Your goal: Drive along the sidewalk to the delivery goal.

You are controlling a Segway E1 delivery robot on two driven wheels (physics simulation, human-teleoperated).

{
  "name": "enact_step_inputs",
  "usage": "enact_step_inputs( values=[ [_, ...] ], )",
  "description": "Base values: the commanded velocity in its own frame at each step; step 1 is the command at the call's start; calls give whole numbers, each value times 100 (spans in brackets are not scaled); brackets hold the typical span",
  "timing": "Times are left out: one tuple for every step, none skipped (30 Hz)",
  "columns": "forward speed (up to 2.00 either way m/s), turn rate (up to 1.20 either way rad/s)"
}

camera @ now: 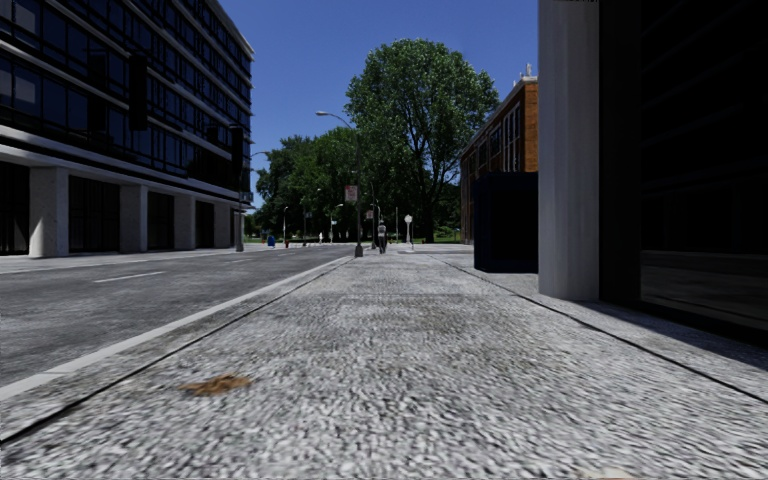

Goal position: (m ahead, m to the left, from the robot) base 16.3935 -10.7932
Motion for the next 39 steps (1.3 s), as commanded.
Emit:
enact_step_inputs(
  values=[
    [200,0],
    [200,0],
    [200,0],
    [200,0],
    [200,0],
    [200,0],
    [200,0],
    [200,0],
    [200,0],
    [200,0],
    [200,0],
    [200,0],
    [200,0],
    [200,0],
    [200,0],
    [200,0],
    [200,0],
    [200,0],
    [200,0],
    [200,0],
    [200,0],
    [200,0],
    [200,0],
    [200,0],
    [200,0],
    [200,0],
    [200,0],
    [200,0],
    [200,0],
    [200,0],
    [200,0],
    [200,0],
    [200,0],
    [200,0],
    [200,0],
    [200,0],
    [200,0],
    [200,0],
    [200,0]
  ],
)
